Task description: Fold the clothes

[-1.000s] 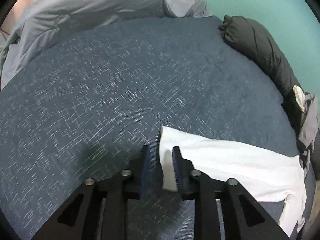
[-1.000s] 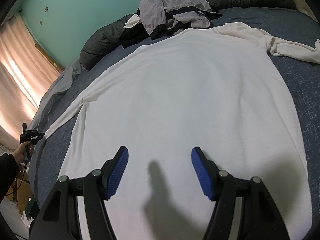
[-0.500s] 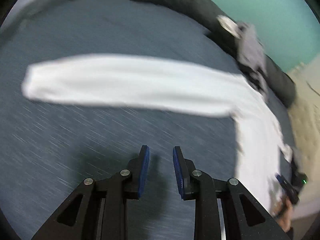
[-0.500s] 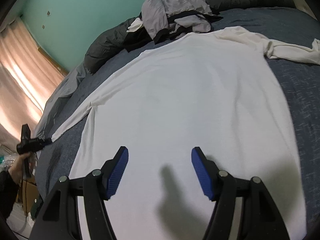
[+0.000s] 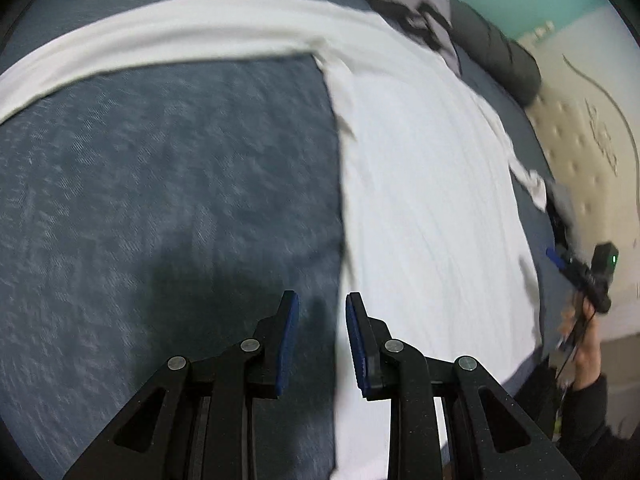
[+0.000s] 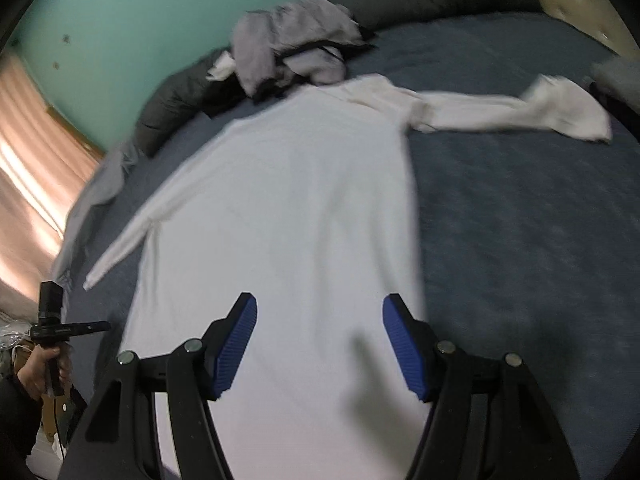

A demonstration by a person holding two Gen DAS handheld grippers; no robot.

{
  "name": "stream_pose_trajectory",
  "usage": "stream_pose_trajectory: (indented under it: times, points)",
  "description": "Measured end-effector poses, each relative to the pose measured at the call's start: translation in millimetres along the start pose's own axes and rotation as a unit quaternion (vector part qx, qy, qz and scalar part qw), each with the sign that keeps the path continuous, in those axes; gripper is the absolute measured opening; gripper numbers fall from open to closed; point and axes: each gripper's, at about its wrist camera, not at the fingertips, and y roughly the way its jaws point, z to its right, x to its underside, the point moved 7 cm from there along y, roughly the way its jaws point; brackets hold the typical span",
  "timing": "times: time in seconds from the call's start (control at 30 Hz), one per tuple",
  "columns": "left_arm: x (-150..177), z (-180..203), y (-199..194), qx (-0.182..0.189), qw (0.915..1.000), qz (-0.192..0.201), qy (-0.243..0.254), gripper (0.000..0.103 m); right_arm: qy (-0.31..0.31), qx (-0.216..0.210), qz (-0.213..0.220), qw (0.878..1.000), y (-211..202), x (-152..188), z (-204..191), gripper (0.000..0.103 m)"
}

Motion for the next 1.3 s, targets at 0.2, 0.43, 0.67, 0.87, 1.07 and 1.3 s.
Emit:
stream_pose_trajectory:
  times: [0.2, 0.43, 0.67, 0.87, 1.07, 1.3]
  points:
    - [40, 7, 3, 0.000, 0.9994, -0.034, -0.001, 0.027, 0.007, 0.034, -0.069, 0.997, -30, 44, 39, 0.067]
    - [76, 16, 3, -0.003, 0.9978, -0.065, 0.006, 0.032, 0.001, 0.041, -0.138, 0.990, -46, 96, 48, 0.067]
    - [98, 15, 9, -0.019, 0.9966, -0.080, 0.007, 0.034, -0.020, 0.045, -0.186, 0.981, -32, 135, 36, 0.066]
    - [108, 12, 5, -0.015, 0.9970, -0.075, -0.001, 0.034, -0.020, 0.036, -0.183, 0.982, -32, 143, 27, 0.045]
    - [118, 15, 5, -0.008, 0.9972, -0.075, 0.007, 0.032, -0.027, 0.021, -0.171, 0.985, -35, 149, 19, 0.005]
    - [124, 31, -26, 0.006, 0.9974, -0.059, 0.040, 0.002, -0.054, 0.006, -0.137, 0.989, -64, 137, 4, 0.004]
